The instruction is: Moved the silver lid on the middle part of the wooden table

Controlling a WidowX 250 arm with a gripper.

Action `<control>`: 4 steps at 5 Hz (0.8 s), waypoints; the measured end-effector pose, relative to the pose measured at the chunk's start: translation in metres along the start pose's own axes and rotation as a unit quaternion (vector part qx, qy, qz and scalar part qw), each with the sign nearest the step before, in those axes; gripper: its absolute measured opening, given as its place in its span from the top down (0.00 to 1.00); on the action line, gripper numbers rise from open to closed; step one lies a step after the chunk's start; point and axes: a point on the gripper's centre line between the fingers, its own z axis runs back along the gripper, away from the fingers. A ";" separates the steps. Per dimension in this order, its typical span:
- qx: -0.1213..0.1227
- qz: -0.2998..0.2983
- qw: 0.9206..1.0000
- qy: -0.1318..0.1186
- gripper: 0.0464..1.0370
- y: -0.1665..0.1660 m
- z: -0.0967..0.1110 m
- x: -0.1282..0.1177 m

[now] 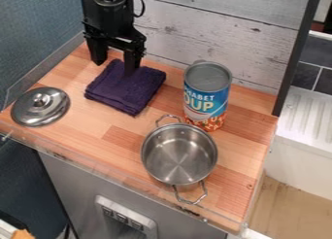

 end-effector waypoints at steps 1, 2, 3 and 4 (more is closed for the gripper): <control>-0.007 0.000 1.000 0.015 0.04 -0.002 -0.011 -0.004; -0.032 0.052 0.998 0.029 0.04 0.021 -0.019 -0.025; -0.030 0.100 0.994 0.024 0.04 0.055 -0.014 -0.047; -0.021 0.125 0.991 0.029 0.04 0.084 -0.020 -0.071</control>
